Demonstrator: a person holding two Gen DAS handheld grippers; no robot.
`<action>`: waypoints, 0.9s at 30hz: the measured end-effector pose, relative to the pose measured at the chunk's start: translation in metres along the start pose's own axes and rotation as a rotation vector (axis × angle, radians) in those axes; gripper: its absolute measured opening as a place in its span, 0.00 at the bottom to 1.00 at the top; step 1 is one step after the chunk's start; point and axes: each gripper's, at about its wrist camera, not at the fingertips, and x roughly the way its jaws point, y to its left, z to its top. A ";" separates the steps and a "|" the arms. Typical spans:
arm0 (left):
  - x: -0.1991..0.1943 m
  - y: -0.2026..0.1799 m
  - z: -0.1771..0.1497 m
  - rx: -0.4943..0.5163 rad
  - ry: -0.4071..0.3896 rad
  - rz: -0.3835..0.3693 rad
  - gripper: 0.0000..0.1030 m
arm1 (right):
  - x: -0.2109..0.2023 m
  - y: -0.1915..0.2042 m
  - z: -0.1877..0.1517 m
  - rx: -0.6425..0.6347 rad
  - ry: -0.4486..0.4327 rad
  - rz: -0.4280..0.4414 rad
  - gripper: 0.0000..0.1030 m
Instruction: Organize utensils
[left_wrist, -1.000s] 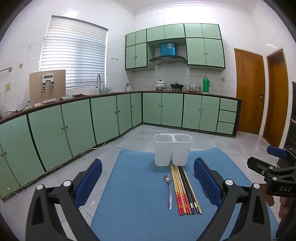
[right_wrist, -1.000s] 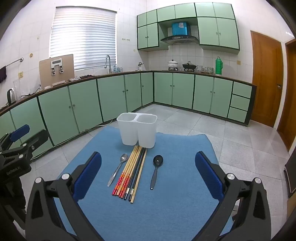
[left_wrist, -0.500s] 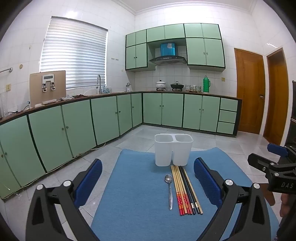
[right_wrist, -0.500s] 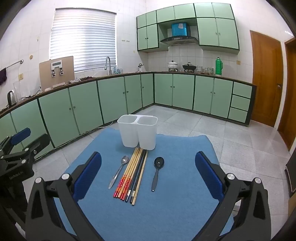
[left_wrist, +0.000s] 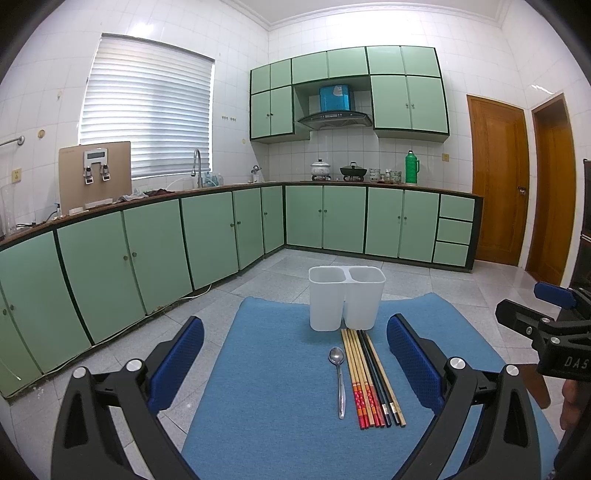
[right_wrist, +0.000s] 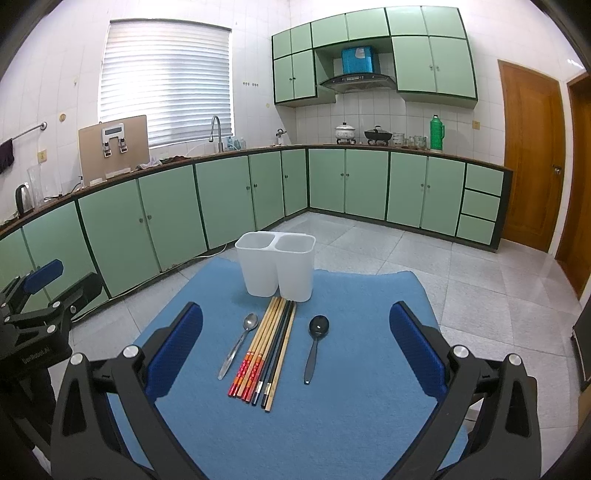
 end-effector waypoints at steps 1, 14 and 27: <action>0.000 0.000 0.000 0.000 -0.001 -0.001 0.94 | 0.000 0.000 0.000 0.000 0.000 0.000 0.95; 0.002 0.000 0.003 0.004 -0.007 0.002 0.94 | -0.001 0.001 0.005 0.009 -0.004 0.003 0.95; -0.001 -0.002 0.002 0.009 -0.009 0.004 0.94 | -0.001 0.001 0.006 0.011 -0.004 0.003 0.95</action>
